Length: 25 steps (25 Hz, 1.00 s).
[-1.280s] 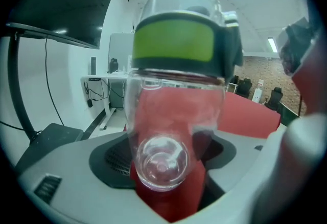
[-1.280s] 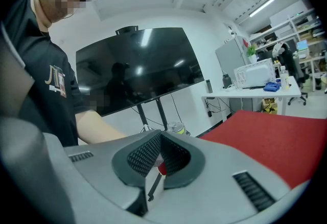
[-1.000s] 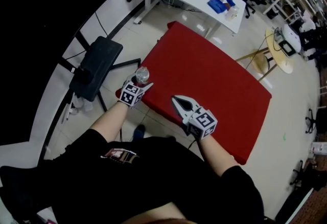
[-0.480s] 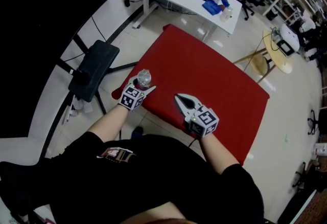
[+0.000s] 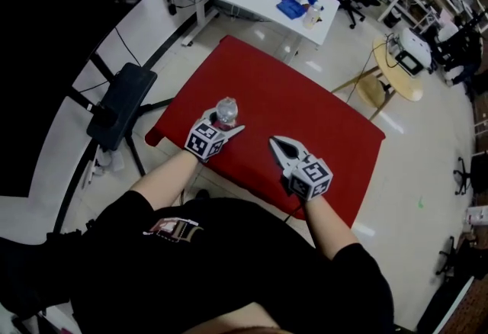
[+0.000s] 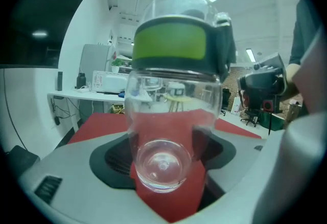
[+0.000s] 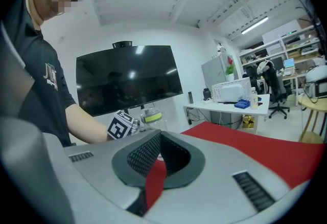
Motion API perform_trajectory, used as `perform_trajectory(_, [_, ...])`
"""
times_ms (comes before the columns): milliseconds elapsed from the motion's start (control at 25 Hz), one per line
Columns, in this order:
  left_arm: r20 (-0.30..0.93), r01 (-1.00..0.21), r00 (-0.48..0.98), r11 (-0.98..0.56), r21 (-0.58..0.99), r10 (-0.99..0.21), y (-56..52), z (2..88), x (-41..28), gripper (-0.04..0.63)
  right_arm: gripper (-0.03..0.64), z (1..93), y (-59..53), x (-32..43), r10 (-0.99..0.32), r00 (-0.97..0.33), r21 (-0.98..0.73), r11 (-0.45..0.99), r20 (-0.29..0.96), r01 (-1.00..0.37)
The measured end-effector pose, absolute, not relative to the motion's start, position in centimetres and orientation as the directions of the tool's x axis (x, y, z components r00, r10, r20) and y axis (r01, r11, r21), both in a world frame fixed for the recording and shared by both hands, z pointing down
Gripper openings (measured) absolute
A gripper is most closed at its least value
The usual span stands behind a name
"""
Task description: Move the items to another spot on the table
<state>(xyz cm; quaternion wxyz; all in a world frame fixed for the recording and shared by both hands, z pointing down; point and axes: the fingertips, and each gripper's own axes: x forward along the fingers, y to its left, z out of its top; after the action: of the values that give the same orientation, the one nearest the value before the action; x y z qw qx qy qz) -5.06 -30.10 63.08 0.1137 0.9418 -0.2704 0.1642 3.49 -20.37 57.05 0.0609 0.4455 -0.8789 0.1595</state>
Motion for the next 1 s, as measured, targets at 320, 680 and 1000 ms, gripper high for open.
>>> perform_trajectory(320, [0.374, -0.403, 0.865, -0.907, 0.125, -0.333, -28.6, 63.2, 3.6, 0.364, 0.005, 55.6, -18.8, 9.4, -0.81, -0.516, -0.25, 0.458, 0.277, -0.853])
perform_trajectory(680, [0.406, -0.304, 0.883, -0.946, 0.114, -0.235, -25.5, 63.3, 12.9, 0.364, 0.006, 54.4, -16.2, 18.2, -0.878, -0.407, -0.254, 0.346, 0.253, -0.903])
perform_trajectory(1000, [0.383, -0.306, 0.891, -0.946, 0.107, -0.245, -20.2, 62.5, 27.2, 0.364, 0.005, 55.3, -9.8, 33.5, -0.889, -0.386, -0.239, 0.33, 0.247, -0.913])
